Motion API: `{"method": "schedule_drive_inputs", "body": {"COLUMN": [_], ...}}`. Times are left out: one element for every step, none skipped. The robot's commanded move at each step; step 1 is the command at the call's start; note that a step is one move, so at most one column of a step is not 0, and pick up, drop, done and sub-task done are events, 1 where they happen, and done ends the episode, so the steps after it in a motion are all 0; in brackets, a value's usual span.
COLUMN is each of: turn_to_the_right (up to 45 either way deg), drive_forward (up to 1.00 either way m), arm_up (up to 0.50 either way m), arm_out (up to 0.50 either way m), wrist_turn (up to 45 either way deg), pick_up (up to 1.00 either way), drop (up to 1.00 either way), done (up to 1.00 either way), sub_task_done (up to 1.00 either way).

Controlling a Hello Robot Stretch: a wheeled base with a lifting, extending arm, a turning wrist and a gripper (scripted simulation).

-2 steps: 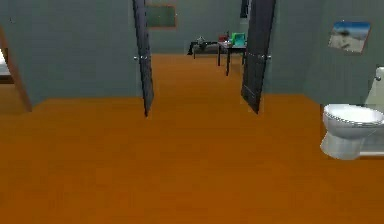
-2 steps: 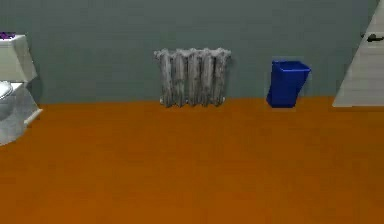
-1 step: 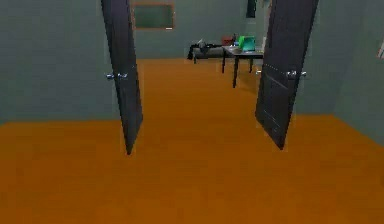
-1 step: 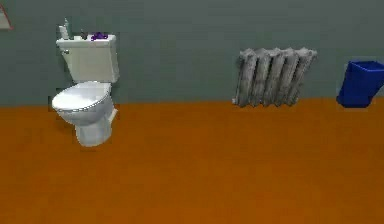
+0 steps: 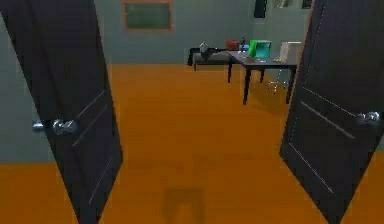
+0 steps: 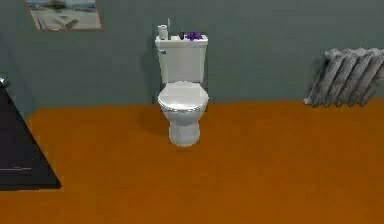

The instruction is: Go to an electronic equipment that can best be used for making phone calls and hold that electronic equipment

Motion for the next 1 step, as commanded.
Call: {"method": "schedule_drive_inputs", "body": {"turn_to_the_right": [0.0], "drive_forward": [1.0], "arm_up": [0.0], "arm_out": [0.0], "wrist_turn": [0.0], "pick_up": [0.0], "drop": [0.0], "done": [0.0], "sub_task_done": [0.0]}}
